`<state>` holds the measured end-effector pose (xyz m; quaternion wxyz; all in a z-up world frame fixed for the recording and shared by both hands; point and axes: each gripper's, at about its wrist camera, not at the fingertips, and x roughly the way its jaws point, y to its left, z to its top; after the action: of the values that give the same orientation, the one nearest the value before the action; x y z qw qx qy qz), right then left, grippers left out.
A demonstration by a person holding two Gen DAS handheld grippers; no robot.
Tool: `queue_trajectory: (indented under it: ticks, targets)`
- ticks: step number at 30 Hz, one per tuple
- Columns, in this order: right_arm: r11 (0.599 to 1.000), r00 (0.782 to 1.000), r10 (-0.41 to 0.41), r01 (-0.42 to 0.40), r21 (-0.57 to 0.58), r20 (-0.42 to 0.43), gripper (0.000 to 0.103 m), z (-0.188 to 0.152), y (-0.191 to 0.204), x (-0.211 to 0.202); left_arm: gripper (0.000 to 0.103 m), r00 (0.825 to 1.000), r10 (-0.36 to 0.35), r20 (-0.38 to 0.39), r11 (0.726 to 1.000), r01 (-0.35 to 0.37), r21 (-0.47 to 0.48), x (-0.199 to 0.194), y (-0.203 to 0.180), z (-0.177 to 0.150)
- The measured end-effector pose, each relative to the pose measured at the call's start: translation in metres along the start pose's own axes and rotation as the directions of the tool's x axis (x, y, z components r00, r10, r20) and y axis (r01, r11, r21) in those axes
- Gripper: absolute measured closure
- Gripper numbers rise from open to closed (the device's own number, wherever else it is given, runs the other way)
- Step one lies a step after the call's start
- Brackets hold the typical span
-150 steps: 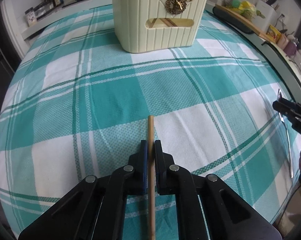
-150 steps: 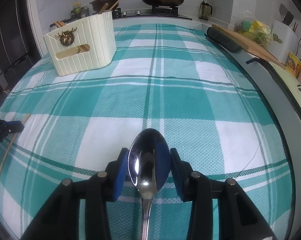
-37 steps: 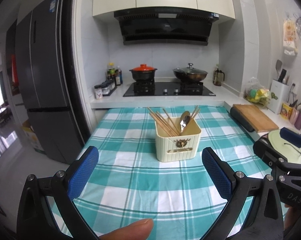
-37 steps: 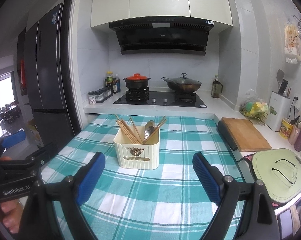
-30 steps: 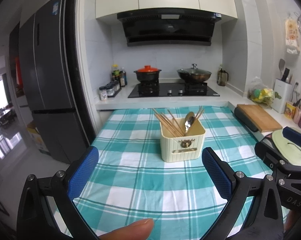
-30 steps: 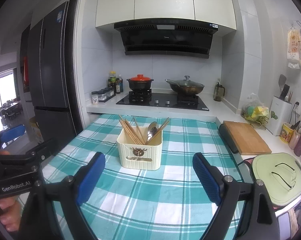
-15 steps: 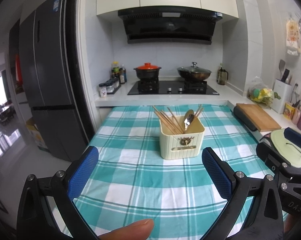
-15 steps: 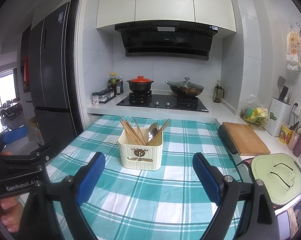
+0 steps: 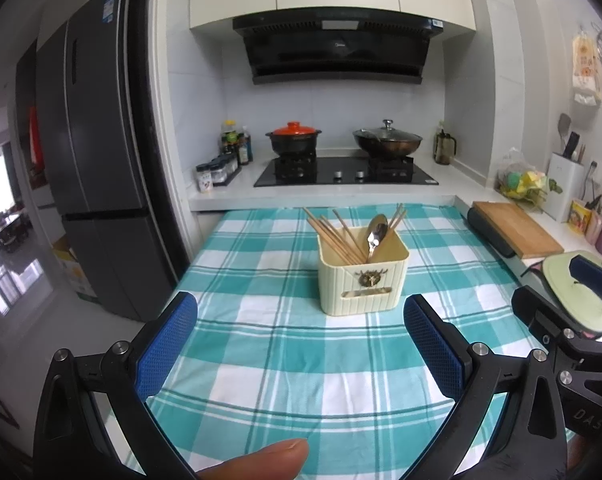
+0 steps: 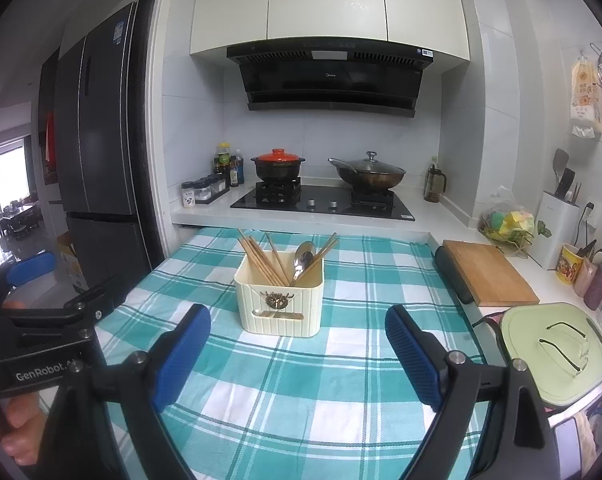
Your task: Organize utensils
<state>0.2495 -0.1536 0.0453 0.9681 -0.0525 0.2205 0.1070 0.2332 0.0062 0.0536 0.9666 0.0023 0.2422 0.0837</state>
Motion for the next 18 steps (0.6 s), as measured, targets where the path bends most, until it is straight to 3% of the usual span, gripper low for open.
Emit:
queue_trajectory:
  ticks: [18]
  targets:
    - [1.000,1.000,-0.020,0.020,-0.002,-0.008,0.012,-0.0024,0.0010,0.0026,0.000,1.000,0.008,-0.011,1.000,-0.008,0.005,0.0036,0.0021,-0.0012]
